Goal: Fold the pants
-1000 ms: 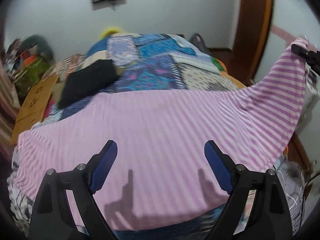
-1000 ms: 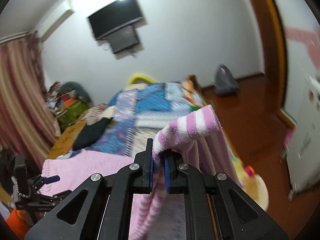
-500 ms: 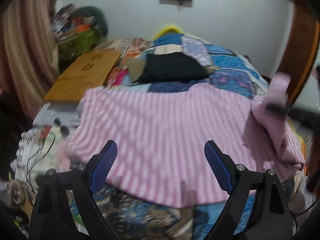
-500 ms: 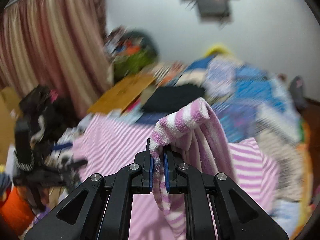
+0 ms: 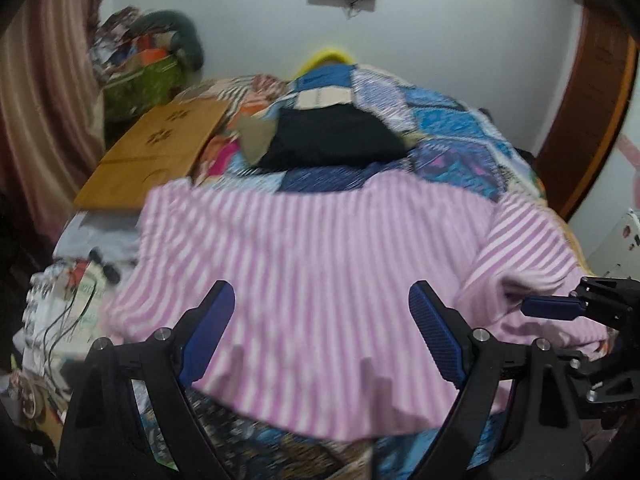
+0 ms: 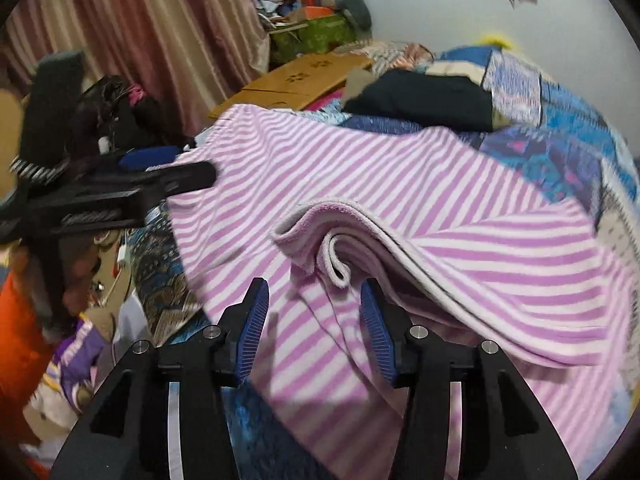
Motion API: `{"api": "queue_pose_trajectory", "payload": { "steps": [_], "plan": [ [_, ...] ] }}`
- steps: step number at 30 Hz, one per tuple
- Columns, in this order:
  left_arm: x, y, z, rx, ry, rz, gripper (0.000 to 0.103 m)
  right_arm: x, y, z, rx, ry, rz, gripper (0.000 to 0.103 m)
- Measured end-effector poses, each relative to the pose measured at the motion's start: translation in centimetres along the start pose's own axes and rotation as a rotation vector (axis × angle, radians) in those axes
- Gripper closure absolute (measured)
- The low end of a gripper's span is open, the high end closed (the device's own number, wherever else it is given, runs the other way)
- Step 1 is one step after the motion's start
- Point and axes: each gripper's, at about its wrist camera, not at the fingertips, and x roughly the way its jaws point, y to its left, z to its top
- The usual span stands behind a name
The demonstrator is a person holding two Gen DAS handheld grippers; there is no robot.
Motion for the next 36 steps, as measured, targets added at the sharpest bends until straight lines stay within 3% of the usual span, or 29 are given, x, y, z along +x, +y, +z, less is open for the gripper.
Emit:
{"api": "queue_pose_trajectory", "payload": {
  "steps": [5, 9, 14, 17, 26, 32, 36],
  "plan": [
    [1.1, -3.1, 1.7, 0.063, -0.013, -0.02, 0.013, -4.0, -2.6, -1.1, -0.003, -0.013, -0.069, 0.058],
    [2.7, -3.9, 2.5, 0.075, 0.004, -0.003, 0.013, -5.6, -5.8, -2.3, 0.005, 0.028, -0.158, 0.058],
    [4.3, -3.6, 3.5, 0.058, 0.011, 0.0, 0.013, -4.8, -10.1, -4.1, 0.065, 0.117, -0.211, 0.058],
    [5.0, -3.3, 3.9, 0.052, 0.01, 0.002, 0.013, -3.0, -12.0, -4.1, 0.094, 0.16, -0.195, 0.058],
    [5.9, -0.9, 4.7, 0.009, -0.004, 0.02, 0.013, 4.5, -11.9, 4.4, 0.015, 0.139, -0.116, 0.056],
    [5.5, -0.1, 4.8, 0.005, -0.005, 0.011, 0.013, 2.6, -10.0, 8.8, -0.002, -0.032, -0.071, 0.055],
    [5.1, -0.7, 4.0, 0.023, 0.016, -0.019, 0.013, 0.2, -9.1, 7.5, -0.01, -0.037, -0.104, 0.055]
  ]
}}
